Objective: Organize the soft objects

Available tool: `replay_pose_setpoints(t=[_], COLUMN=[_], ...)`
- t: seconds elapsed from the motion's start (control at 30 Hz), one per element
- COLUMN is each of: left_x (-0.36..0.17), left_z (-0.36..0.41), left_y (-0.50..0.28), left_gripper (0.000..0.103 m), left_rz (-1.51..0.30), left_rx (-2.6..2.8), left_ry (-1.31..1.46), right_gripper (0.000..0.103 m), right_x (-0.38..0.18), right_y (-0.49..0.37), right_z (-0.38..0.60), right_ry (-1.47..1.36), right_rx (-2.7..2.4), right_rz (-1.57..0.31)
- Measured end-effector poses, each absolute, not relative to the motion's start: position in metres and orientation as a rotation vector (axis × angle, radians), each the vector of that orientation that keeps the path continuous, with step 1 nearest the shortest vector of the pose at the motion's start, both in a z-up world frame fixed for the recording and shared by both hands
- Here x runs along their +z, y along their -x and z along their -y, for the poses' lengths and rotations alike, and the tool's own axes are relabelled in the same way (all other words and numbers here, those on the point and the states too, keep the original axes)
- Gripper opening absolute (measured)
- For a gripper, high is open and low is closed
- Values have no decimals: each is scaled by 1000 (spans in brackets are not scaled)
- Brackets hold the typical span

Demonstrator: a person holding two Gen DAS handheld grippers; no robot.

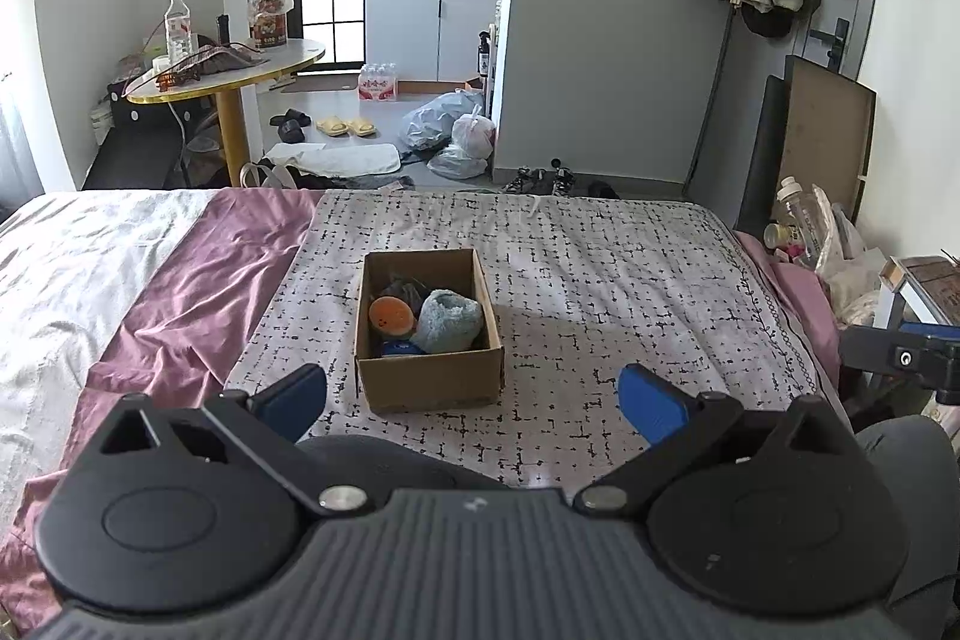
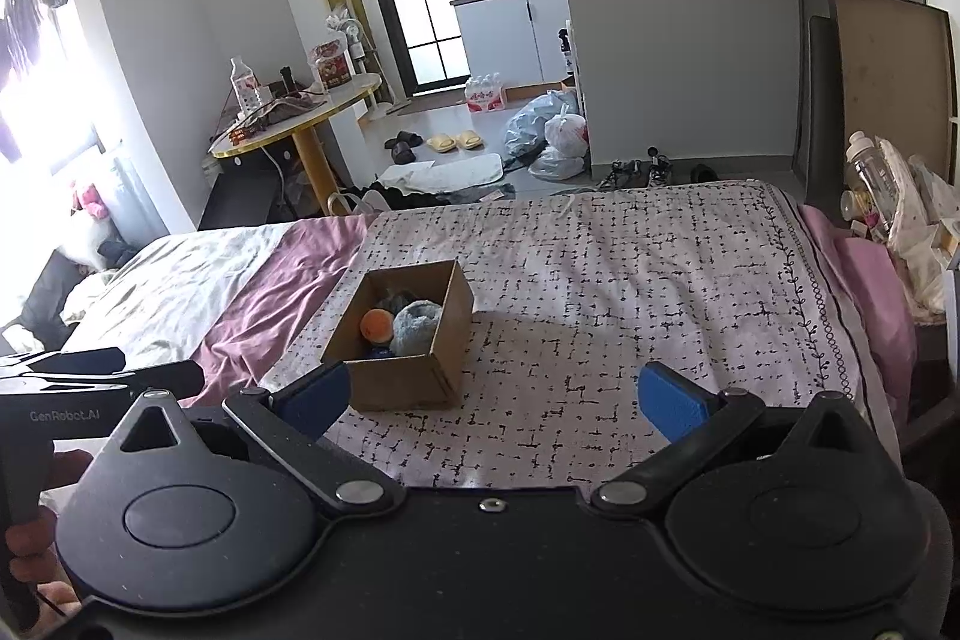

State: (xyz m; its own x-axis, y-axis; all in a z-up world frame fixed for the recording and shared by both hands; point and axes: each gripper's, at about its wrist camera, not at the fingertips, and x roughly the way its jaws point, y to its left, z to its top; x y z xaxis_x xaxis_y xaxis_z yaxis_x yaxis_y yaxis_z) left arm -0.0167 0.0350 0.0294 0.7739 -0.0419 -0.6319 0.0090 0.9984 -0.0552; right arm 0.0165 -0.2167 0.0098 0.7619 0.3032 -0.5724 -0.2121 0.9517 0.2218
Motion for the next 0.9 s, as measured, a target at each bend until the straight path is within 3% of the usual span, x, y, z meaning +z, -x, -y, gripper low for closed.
replay_pose_setpoints(t=[0.9], left_x=[30], left_z=[-36], left_y=[17], left_gripper=[103], left_rz=[-680], left_rx=[-29], left_ry=[48], right_gripper=[103], right_x=[12], right_y=[-16], right_z=[213], right_ry=[-129], right_rx=[275], right_rz=[-646])
